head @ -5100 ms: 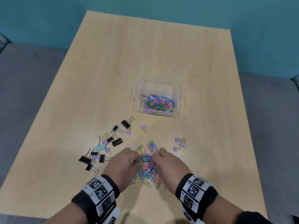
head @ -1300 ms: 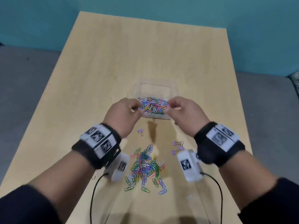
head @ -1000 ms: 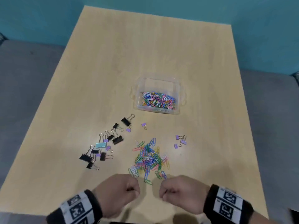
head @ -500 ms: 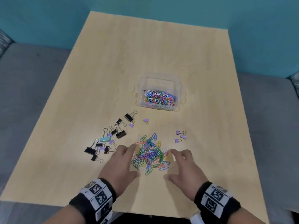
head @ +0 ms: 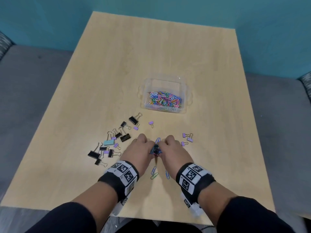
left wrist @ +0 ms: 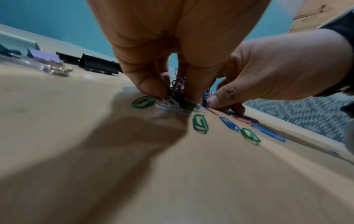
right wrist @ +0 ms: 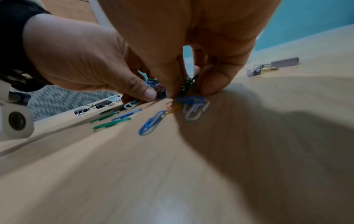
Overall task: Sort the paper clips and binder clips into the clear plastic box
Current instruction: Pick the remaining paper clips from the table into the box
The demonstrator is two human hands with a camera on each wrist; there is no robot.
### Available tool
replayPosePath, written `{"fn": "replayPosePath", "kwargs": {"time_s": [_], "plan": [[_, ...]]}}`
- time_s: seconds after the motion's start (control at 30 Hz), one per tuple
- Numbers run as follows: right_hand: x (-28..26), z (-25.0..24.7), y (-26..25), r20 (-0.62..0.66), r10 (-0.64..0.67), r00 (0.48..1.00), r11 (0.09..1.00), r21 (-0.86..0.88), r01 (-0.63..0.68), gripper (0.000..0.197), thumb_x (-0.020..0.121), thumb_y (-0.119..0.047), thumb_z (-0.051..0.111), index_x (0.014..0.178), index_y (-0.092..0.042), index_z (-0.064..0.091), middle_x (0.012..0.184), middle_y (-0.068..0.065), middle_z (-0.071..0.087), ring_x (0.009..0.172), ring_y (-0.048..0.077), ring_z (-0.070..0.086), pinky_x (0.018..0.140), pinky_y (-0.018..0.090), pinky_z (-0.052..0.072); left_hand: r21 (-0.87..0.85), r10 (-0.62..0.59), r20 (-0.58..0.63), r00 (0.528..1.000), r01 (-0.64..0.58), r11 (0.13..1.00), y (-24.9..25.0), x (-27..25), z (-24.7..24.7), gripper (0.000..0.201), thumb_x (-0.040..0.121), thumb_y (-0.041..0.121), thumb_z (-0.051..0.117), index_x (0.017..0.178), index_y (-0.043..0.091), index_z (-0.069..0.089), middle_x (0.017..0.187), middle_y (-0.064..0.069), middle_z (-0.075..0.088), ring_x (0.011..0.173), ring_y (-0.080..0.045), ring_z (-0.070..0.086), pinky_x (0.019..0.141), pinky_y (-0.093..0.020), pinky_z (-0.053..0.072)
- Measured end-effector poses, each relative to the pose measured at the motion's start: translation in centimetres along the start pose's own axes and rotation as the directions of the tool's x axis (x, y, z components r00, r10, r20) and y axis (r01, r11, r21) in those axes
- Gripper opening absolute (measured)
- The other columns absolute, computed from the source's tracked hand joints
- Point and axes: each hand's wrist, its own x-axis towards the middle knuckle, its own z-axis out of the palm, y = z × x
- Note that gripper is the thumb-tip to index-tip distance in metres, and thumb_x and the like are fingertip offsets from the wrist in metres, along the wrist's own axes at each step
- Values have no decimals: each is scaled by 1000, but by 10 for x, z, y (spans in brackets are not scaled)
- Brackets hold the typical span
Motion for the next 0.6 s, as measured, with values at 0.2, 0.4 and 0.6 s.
{"fn": "replayPosePath", "kwargs": {"time_s": [0.2,0.4,0.6], "plan": [[-1,-10,0,13,-54,998,998,18,53,19,86,-5,58,101,-13,51,102,8,45,66,23,35,54,33,32,-9,-4,-34,999,3,1000,-1,-3,-1,15,91,31,56,97,16,59,94,0,44,73,-21,50,62,-33,43],[-4,-18,2,69,-13,998,997,78,7,10,91,-9,51,91,-17,45,90,1,40,65,27,42,56,33,33,-32,-12,-31,999,11,999,-2,-10,-7,14,92,27,54,95,14,59,92,0,45,72,-25,56,64,-34,46],[-4,-19,10,97,68,993,954,286,-93,10,90,-19,53,81,-21,49,85,-2,50,76,22,51,64,34,41,-68,-21,-15,1000,19,997,0,-16,-14,20,93,29,52,100,15,64,94,0,49,79,-25,58,70,-36,48]]}}
